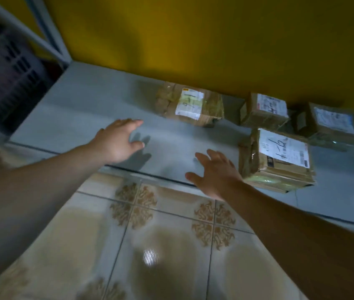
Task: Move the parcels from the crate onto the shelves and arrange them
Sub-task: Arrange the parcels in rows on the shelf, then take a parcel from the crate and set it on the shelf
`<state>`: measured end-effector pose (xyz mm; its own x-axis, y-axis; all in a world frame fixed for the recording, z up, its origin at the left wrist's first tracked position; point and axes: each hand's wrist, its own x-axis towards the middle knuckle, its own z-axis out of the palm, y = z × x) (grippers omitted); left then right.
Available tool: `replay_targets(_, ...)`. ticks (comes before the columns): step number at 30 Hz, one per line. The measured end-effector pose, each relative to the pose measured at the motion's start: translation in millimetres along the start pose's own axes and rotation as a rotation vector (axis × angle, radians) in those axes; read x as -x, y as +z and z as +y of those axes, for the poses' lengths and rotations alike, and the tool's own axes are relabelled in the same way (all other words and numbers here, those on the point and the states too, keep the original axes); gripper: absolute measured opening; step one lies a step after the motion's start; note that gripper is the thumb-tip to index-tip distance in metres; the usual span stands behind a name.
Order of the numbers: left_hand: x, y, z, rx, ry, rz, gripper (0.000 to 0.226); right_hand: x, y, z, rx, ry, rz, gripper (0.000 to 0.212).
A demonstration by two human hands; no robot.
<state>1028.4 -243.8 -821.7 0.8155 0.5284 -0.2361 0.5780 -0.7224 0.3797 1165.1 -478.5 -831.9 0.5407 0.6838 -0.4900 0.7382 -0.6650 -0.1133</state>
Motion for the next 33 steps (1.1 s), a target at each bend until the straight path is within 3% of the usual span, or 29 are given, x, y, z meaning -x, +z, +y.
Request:
replay_targets(4,77,-47,-7,0.029,-0.093,-0.081,0.071,45,-52,-58,0.098,-0.076,-0.093,0.076)
replay_targets(9,192,-161,-28,0.066,-0.261,-0.117,0.068,117,-139,-156,0.129,-0.241,-0.161,0.075)
replay_targets(16,348,-329,-72,0.110,-0.477,-0.014,0.067,223,-263,-322,0.142,-0.490,-0.100,0.072)
replay_targets(20,430,-401,-112,0.167,-0.574,0.020,0.069,269,-307,-414,0.201,-0.540,-0.106,0.073)
replay_targets(27,569,-486,-181,0.275,-0.743,0.113,0.069,325,-349,-549,0.218,-0.583,-0.091,0.071)
replay_targets(33,603,-516,-220,0.350,-0.799,0.131,0.070,325,-377,-630,0.218,-0.625,-0.072,0.073)
